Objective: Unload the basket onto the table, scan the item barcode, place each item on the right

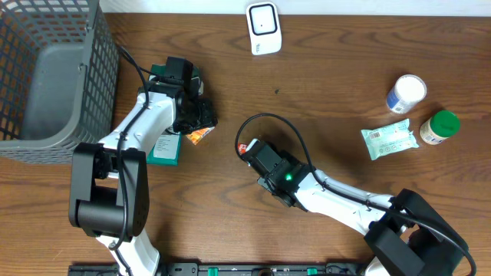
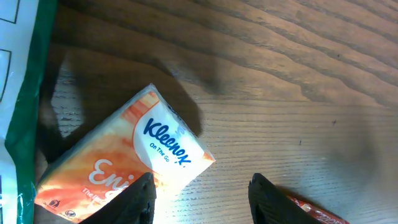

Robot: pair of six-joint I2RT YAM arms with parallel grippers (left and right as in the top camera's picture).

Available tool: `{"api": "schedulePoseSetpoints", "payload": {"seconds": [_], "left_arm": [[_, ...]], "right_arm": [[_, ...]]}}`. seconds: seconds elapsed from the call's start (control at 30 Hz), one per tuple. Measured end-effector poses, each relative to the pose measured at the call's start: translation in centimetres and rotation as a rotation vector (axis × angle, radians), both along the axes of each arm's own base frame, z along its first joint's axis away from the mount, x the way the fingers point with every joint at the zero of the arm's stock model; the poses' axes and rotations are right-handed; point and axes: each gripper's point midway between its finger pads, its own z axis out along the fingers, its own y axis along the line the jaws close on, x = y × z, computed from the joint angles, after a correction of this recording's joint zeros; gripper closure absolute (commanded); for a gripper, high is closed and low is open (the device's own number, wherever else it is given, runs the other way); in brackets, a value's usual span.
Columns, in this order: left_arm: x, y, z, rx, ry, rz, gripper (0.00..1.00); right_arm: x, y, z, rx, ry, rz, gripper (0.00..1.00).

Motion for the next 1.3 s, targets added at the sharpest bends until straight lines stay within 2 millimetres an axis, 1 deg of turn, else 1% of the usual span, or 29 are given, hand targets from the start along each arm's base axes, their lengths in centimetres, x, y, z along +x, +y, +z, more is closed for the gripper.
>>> {"api": "schedulePoseSetpoints", "payload": {"seconds": [0.03,0.1,0.13,0.2,0.33,0.37,0.4,0.43,0.53,0.67,0.77,0.83,0.87,0.9,0.93,1.07,1.13,1.17,1.23,1.3], "left_arm": [[0.0,0.0,0.0,0.0,0.0,0.0,0.5],[0.0,0.0,0.0,0.0,0.0,0.0,0.5],[0.0,0.0,0.0,0.0,0.0,0.0,0.5],[0.0,0.0,0.0,0.0,0.0,0.0,0.5],[0.0,0.0,0.0,0.0,0.0,0.0,0.5],[0.0,0.0,0.0,0.0,0.0,0.0,0.5],[0.0,0.0,0.0,0.0,0.0,0.0,0.5],[0.0,0.0,0.0,0.0,0.0,0.0,0.5],[0.0,0.0,0.0,0.0,0.0,0.0,0.5],[0.0,0.0,0.0,0.0,0.0,0.0,0.5],[0.0,0.0,0.0,0.0,0.0,0.0,0.5],[0.0,0.0,0.0,0.0,0.0,0.0,0.49],[0.0,0.0,0.0,0.0,0.0,0.0,0.49],[0.0,0.0,0.0,0.0,0.0,0.0,0.49],[0.0,0.0,0.0,0.0,0.0,0.0,0.49],[0.0,0.0,0.0,0.0,0.0,0.0,0.49],[0.0,0.0,0.0,0.0,0.0,0.0,0.49],[0.0,0.0,0.0,0.0,0.0,0.0,0.49],[0.0,0.0,0.0,0.0,-0.001,0.0,0.49],[0.1,0.0,0.0,-0.001,-0.003,0.0,0.49]], "right_arm": [[0.0,0.0,0.0,-0.001,-0.001,0.0,0.82],[-0.1,-0.1,-0.2,-0.005,0.002,0.006,0.81],[-0.2,-0.2,-0.4,-0.008,0.005,0.008,0.78],[-0.4,-0.3,-0.9,-0.013,0.011,0.013,0.7],[0.0,-0.1,-0.8,0.002,-0.006,0.017,0.62],[0.1,-0.2,-0.8,0.004,-0.007,0.012,0.65],[0.2,-0.2,-0.8,0.009,-0.006,0.01,0.7],[0.2,-0.2,-0.8,0.013,-0.003,0.01,0.72],[0.0,0.0,-0.9,0.023,0.009,0.016,0.72],[0.1,0.0,-1.0,0.038,0.015,0.014,0.69],[0.3,-0.1,-1.0,0.054,0.016,0.006,0.7],[0.4,-0.1,-1.0,0.07,0.026,0.005,0.76],[0.3,-0.1,-1.1,0.078,0.033,0.006,0.84],[0.2,0.0,-1.2,0.088,0.043,0.01,0.95],[0.1,0.0,-1.3,0.098,0.055,0.014,0.99],[0.2,-0.1,-1.2,0.154,0.096,-0.005,0.99],[-0.2,-0.3,-1.0,0.182,0.15,-0.025,0.99],[-0.6,-0.3,-0.9,0.193,0.183,-0.031,0.99],[-2.1,-0.6,-0.5,0.237,0.289,-0.058,0.99],[-3.2,-0.4,0.4,0.311,0.381,-0.087,0.99]]}}
